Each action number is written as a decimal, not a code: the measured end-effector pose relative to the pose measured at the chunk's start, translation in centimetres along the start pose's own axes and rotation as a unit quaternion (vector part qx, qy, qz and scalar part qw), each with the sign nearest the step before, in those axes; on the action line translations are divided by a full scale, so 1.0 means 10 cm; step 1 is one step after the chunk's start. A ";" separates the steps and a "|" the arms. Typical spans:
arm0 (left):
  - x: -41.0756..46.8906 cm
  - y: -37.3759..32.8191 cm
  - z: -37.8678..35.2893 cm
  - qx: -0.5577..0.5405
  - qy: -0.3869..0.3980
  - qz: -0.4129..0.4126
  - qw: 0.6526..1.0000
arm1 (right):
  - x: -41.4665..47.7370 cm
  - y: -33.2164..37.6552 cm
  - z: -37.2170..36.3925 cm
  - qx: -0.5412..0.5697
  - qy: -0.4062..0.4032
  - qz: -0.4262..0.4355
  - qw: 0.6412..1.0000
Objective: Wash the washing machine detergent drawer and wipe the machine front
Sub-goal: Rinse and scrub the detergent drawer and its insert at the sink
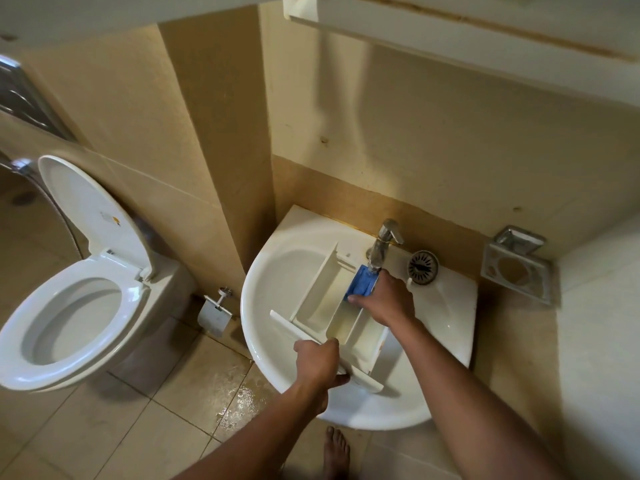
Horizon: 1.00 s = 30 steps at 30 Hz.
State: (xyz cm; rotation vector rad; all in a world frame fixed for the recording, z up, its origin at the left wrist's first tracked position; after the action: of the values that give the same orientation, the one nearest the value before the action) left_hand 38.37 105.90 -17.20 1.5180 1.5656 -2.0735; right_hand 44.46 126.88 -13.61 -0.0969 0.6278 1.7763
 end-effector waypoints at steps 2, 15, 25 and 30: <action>-0.01 0.01 0.00 0.003 -0.002 0.002 1.000 | 0.00 0.02 0.00 -0.015 0.007 0.001 1.000; -0.10 0.10 -0.08 -0.029 -0.016 0.009 0.999 | 0.04 -0.04 0.06 0.062 0.015 0.011 0.998; -0.03 0.00 0.09 -0.010 -0.012 0.018 1.000 | 0.07 -0.02 -0.12 0.099 0.087 -0.035 0.991; -0.06 0.00 0.08 -0.013 -0.003 0.030 0.999 | 0.05 -0.03 -0.09 0.120 0.074 -0.026 0.990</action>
State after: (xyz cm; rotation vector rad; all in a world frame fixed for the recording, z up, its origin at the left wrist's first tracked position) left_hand 38.14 104.97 -16.75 1.5289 1.5193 -2.0173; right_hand 44.36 126.95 -14.61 -0.0791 0.9331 1.6409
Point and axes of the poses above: each hand's wrist, its own x-axis towards the middle knuckle, its own z-axis out of the back of the hand, y = z × x, the point moved 9 cm from there along x, towards the middle knuckle, and after that the axes turned 4 degrees about -z, right-handed, at the moved point
